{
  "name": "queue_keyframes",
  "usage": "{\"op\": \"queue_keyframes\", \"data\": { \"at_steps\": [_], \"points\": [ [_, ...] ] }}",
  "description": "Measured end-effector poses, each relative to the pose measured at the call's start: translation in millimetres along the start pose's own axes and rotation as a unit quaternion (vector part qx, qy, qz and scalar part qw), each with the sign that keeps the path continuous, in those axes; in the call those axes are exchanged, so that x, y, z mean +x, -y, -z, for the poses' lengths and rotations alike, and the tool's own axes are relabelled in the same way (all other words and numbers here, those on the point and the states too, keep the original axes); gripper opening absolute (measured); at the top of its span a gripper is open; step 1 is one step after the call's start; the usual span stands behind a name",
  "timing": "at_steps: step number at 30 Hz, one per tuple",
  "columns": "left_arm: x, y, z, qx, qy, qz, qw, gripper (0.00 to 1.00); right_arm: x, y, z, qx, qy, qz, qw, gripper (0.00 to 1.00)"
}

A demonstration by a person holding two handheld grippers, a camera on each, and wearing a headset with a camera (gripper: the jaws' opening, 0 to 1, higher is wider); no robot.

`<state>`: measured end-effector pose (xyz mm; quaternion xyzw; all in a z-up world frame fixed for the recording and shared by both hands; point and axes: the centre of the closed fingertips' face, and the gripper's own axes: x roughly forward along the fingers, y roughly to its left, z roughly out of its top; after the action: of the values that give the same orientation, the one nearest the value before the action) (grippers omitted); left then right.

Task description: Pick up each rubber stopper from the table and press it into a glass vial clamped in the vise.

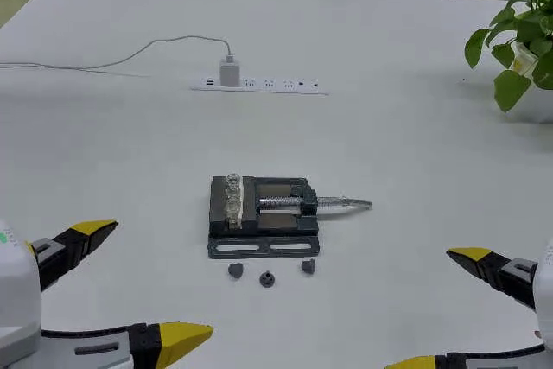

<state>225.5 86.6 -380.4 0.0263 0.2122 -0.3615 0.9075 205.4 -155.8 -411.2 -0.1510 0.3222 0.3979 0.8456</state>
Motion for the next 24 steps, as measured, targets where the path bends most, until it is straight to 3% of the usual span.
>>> {"op": "queue_keyframes", "data": {
  "at_steps": [7,12,16,24],
  "points": [
    [-1.1,2.7,3.9,0.004,-0.006,0.004,1.0,0.99,9.5,0.5,-4.6,-0.009,-0.004,-0.009,0.9999,0.94],
    [0.6,6.1,6.8,0.027,-0.014,0.01,0.9995,0.98,18.3,0.5,-11.4,-0.028,-0.009,-0.025,0.9992,0.89],
    [0.5,5.6,8.2,0.03,-0.017,0.008,0.9994,0.97,27.8,0.5,-18.4,-0.052,-0.017,-0.042,0.9976,0.82],
    [-0.3,6.2,9.9,0.03,-0.022,0.01,0.9993,0.95,51.4,-0.4,-29.2,-0.093,-0.027,-0.07,0.9928,0.78]
  ]
}}
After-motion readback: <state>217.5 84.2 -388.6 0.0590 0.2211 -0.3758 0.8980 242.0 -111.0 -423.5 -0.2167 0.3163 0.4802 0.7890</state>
